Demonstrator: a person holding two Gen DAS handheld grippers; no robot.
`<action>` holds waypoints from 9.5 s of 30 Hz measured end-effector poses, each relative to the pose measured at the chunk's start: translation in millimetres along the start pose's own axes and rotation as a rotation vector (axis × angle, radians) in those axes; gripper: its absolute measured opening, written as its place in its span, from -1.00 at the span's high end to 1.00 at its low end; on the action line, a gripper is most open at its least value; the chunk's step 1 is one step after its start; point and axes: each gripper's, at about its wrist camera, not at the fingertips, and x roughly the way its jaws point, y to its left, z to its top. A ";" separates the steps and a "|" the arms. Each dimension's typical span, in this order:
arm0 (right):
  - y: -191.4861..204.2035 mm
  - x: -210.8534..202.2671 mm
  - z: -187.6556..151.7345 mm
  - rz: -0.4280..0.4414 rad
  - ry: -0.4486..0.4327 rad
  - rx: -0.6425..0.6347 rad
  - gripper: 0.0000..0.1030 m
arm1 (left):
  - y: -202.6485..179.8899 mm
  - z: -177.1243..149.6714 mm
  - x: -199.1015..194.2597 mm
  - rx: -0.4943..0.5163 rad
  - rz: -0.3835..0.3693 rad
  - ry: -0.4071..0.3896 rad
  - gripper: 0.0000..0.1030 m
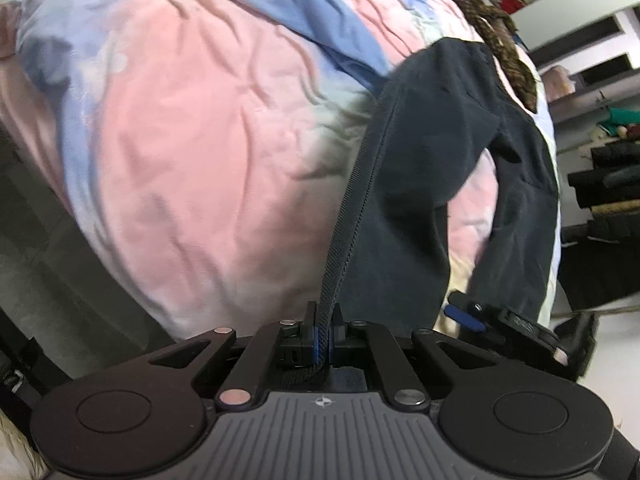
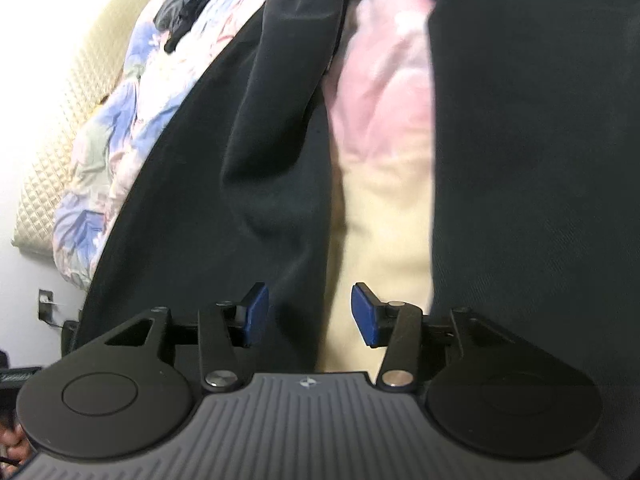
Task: Fold clothes
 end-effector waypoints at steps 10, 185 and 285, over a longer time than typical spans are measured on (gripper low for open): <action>20.6 48.4 -33.8 0.120 0.101 0.010 -0.01 | 0.7 -2.6 0.0 -0.021 0.006 -0.019 0.92; -174.9 -186.9 560.0 -0.226 0.209 -0.451 -0.08 | -423.3 -468.4 269.3 -2.097 -0.118 -1.066 -0.02; 91.5 135.7 613.2 -0.200 0.254 -0.790 0.21 | -201.7 -229.6 73.2 -1.912 0.425 -1.170 -0.53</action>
